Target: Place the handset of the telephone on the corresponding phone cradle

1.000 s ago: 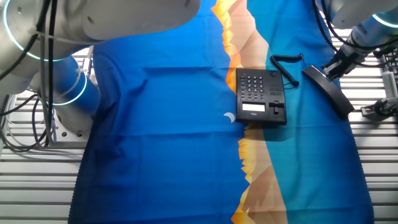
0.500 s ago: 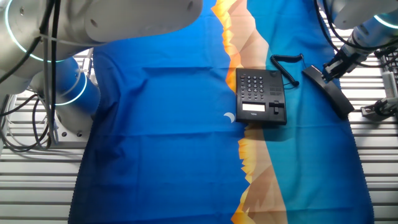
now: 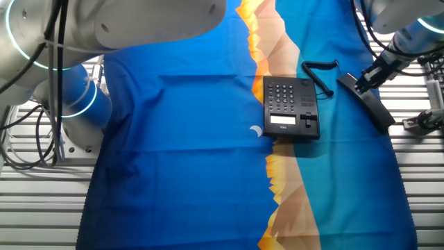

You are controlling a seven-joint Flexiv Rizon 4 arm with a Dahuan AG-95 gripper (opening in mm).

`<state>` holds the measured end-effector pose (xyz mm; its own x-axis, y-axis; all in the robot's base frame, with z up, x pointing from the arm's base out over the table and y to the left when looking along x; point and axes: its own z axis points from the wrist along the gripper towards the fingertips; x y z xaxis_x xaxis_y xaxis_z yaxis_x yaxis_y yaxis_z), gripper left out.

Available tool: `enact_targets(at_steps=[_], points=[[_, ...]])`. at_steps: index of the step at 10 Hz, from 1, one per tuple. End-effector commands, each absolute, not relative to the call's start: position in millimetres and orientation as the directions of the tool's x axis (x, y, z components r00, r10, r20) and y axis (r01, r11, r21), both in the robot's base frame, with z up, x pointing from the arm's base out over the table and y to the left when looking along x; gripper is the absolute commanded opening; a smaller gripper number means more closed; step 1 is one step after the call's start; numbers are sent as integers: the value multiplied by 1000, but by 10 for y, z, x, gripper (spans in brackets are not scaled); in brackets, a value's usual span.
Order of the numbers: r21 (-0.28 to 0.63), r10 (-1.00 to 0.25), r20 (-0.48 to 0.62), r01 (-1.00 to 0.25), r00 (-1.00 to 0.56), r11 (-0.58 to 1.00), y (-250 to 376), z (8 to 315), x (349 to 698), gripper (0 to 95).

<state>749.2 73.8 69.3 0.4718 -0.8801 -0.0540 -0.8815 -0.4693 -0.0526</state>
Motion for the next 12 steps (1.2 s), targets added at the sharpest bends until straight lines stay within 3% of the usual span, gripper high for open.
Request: enact_targets(at_steps=[1,12], points=[[-50,-880,-58,-882,471,-469,747,677,7506,760],[-21,-910,-27,-910,414,-413,747,549,7472,760]])
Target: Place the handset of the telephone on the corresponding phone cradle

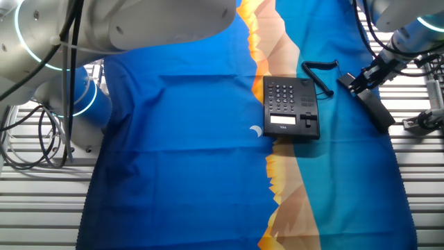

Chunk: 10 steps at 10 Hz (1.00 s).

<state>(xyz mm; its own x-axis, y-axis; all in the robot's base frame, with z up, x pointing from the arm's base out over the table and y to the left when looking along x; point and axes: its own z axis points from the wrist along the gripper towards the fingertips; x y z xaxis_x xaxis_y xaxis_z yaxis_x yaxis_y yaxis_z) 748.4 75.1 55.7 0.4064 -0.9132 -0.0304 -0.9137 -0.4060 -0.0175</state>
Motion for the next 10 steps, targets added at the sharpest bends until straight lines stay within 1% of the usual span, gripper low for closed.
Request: enact_targets(at_steps=[1,9,10], points=[[-24,-904,-24,-904,426,-426,756,531,7470,760],[-13,-892,16,-892,452,-452,775,398,7455,760],[-11,-893,23,-893,449,-450,770,385,7450,570]])
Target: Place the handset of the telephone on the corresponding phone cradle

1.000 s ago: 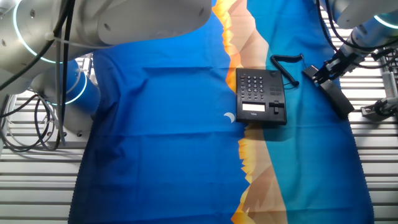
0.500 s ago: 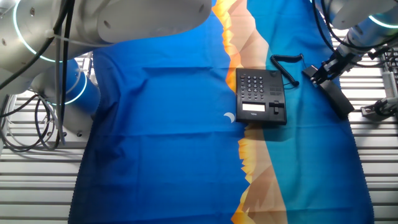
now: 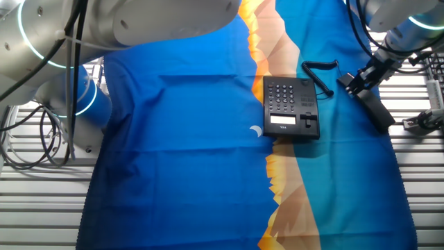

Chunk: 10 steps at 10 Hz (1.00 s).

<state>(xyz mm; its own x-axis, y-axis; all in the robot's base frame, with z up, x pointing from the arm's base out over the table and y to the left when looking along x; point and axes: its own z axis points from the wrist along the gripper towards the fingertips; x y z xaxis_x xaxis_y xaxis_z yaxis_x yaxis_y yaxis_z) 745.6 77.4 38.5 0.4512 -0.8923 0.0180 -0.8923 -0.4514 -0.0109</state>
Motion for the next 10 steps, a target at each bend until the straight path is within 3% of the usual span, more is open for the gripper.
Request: enact_targets(at_steps=[1,10], points=[[-12,-895,23,-895,446,-446,768,378,7450,570],[-27,-909,16,-909,416,-416,752,304,7462,570]])
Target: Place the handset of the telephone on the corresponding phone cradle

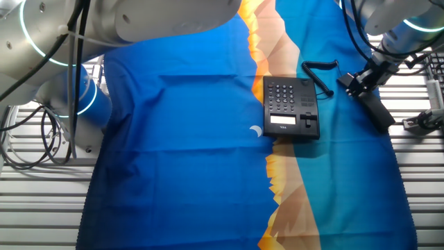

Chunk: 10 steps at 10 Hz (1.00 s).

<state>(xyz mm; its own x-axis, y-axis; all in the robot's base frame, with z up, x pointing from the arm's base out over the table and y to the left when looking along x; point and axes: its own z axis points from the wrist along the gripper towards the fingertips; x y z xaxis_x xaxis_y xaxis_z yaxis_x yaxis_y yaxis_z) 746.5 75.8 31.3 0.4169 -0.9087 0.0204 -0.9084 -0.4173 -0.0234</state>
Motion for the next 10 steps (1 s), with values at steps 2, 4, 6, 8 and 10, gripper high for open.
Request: enact_targets(at_steps=[2,4,6,8,10], points=[[-31,-910,14,-910,413,-414,751,297,7465,570],[-33,-912,12,-911,411,-411,750,285,7469,570],[-37,-914,10,-913,405,-406,750,270,7475,570],[-37,-914,9,-914,405,-405,752,262,7486,570],[-37,-914,9,-913,406,-406,755,247,7504,570]])
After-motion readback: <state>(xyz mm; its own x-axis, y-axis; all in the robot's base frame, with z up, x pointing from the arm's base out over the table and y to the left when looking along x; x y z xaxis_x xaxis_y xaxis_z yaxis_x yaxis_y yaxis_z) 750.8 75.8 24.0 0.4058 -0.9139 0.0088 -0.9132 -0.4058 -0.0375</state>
